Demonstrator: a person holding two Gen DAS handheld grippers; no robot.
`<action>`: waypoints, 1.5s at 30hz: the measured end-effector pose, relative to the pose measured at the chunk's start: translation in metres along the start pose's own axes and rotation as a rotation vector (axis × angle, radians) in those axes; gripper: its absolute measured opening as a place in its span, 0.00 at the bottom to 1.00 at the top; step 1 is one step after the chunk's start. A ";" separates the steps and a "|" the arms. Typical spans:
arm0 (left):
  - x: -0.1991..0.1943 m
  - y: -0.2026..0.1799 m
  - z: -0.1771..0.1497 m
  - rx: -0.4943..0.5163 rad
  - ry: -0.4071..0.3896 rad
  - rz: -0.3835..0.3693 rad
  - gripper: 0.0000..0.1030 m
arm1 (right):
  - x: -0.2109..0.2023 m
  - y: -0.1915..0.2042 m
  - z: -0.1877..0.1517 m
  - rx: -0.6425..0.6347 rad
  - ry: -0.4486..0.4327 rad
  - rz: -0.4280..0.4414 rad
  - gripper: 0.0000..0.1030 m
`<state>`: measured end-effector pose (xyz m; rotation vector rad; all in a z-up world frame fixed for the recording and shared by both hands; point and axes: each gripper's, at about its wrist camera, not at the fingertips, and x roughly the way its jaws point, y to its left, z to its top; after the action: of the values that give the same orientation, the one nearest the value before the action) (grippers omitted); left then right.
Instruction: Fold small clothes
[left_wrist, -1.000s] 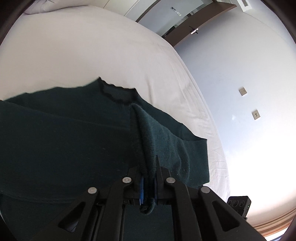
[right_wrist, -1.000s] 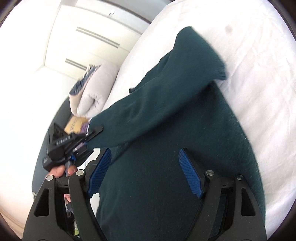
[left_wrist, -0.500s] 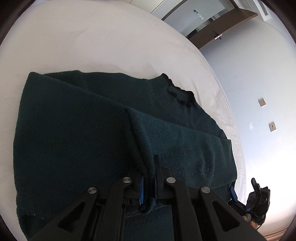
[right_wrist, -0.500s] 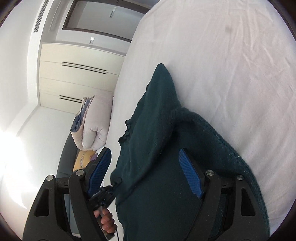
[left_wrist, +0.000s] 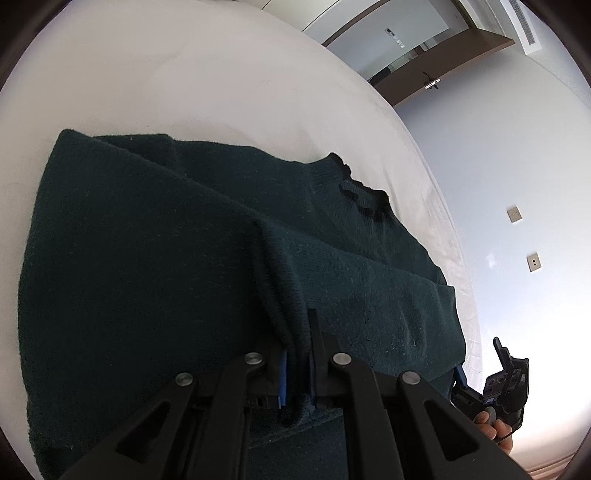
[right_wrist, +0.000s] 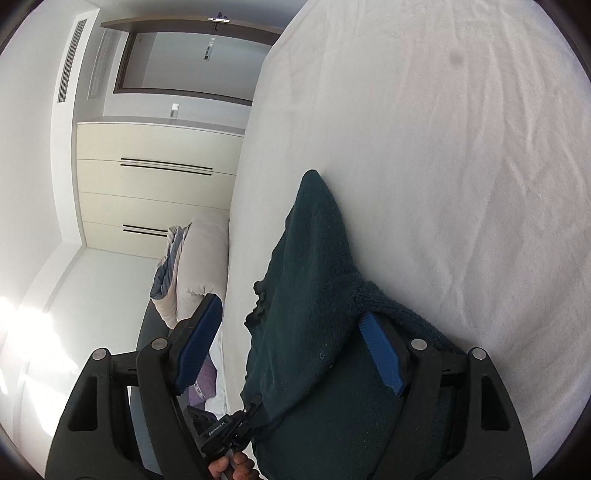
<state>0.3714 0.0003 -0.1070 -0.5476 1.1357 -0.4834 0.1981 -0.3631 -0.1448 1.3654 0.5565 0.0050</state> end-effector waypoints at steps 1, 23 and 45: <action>-0.001 0.000 0.000 -0.004 -0.001 -0.001 0.08 | 0.003 0.002 -0.002 -0.024 0.014 -0.017 0.72; -0.033 -0.003 -0.008 0.033 -0.043 0.078 0.46 | -0.031 0.044 -0.009 -0.134 0.078 -0.126 0.73; 0.014 -0.032 -0.014 0.315 -0.141 0.244 0.53 | 0.092 0.053 0.074 -0.189 0.240 -0.125 0.73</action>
<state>0.3604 -0.0352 -0.1006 -0.1629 0.9524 -0.3954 0.3235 -0.3902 -0.1229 1.1512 0.8219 0.1180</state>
